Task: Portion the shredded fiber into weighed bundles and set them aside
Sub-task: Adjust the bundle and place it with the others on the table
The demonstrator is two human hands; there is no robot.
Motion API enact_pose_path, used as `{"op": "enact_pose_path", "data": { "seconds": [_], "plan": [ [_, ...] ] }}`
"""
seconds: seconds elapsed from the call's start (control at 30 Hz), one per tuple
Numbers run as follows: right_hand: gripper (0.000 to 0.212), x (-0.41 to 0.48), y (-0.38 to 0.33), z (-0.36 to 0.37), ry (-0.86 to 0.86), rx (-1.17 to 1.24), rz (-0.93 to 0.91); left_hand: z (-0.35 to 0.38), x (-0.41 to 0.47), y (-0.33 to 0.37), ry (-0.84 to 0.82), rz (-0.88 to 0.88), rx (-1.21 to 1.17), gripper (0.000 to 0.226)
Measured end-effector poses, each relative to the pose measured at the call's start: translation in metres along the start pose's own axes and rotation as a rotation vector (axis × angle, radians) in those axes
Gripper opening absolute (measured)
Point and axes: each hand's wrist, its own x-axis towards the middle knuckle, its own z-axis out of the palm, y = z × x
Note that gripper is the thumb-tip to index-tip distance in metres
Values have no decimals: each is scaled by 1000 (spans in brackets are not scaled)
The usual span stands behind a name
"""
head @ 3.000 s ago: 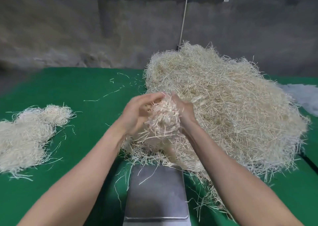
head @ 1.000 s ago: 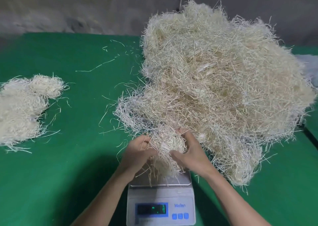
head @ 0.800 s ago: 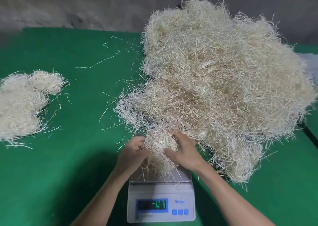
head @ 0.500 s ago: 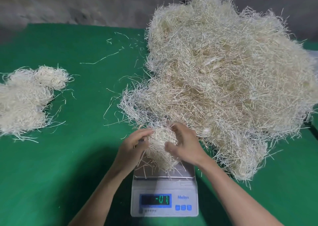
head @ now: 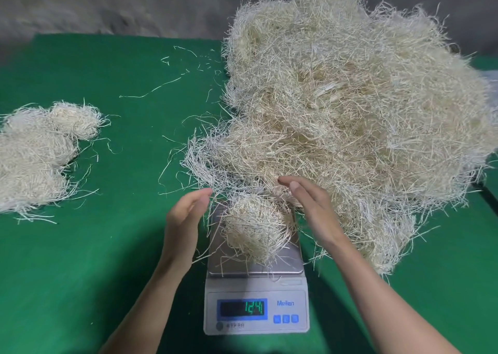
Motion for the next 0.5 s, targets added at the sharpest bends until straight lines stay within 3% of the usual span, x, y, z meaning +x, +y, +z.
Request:
{"op": "enact_pose_path", "data": {
  "seconds": [0.13, 0.27, 0.5],
  "plan": [
    [19, -3, -4, -5, 19, 36, -31, -4, 2, 11, 45, 50, -33, 57],
    [23, -4, -7, -5, 22, 55, -42, -11, 7, 21, 77, 81, -70, 34],
    [17, -4, -4, -5, 6, 33, -69, -21, 13, 31, 54, 60, -59, 35]
  ]
}}
